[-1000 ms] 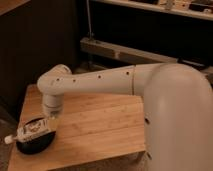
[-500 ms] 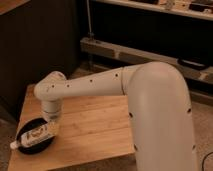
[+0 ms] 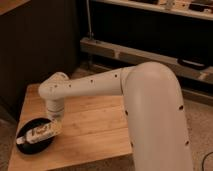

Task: Place the bottle in the ceramic bowl

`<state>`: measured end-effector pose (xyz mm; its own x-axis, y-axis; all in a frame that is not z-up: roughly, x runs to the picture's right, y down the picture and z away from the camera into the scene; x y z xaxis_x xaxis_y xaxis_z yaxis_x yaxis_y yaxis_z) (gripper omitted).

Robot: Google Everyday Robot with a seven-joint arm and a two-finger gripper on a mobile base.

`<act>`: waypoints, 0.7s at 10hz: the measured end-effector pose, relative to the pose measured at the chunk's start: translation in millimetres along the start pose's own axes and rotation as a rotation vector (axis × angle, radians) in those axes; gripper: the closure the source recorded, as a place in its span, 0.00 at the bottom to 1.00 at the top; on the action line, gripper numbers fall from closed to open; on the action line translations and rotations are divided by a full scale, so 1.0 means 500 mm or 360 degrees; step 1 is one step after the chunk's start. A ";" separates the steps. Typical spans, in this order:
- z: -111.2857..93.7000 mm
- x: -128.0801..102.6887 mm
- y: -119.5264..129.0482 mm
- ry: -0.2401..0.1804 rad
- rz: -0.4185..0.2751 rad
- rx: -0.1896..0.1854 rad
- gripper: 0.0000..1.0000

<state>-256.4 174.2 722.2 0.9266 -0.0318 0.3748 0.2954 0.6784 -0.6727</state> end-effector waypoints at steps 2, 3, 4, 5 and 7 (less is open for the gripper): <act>0.002 0.001 -0.005 0.0009 0.0031 0.0002 0.40; 0.002 0.001 -0.007 0.0011 0.0045 0.0004 0.29; 0.002 0.002 -0.008 0.0012 0.0060 0.0008 0.22; 0.001 0.004 -0.010 0.0007 0.0077 0.0021 0.20; 0.000 0.009 -0.012 0.0000 0.0091 0.0030 0.20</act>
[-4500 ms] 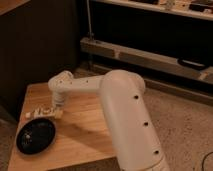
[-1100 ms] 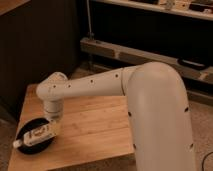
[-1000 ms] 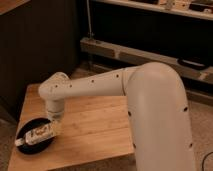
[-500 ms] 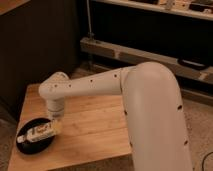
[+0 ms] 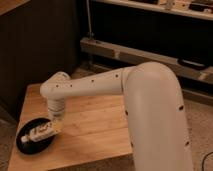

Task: Place the bottle in the ceramic bowl

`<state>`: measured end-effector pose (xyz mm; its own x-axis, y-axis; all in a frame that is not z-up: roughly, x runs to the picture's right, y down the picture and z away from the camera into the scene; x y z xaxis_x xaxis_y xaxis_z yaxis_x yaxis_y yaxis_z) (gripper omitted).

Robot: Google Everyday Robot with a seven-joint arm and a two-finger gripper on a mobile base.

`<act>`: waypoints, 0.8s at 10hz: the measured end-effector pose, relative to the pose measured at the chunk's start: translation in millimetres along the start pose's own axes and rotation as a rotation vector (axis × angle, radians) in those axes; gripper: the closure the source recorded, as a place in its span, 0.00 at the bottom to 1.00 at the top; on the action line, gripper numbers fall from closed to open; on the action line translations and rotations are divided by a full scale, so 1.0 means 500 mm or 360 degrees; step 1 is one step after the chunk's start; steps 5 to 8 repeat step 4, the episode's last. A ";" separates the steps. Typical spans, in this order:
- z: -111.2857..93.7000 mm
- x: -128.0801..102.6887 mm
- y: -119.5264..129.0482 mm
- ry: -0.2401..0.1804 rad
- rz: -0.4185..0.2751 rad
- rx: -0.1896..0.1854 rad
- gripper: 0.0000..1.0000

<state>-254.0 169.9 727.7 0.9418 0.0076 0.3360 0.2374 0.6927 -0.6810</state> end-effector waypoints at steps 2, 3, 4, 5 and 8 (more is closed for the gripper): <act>0.000 -0.002 0.000 -0.0001 -0.0002 0.0000 0.20; -0.001 -0.001 0.000 -0.0001 -0.0001 0.0001 0.20; 0.001 -0.003 0.001 -0.0001 -0.0004 0.0000 0.20; 0.001 -0.003 0.001 -0.0001 -0.0004 0.0000 0.20; 0.001 -0.003 0.001 -0.0001 -0.0004 0.0000 0.20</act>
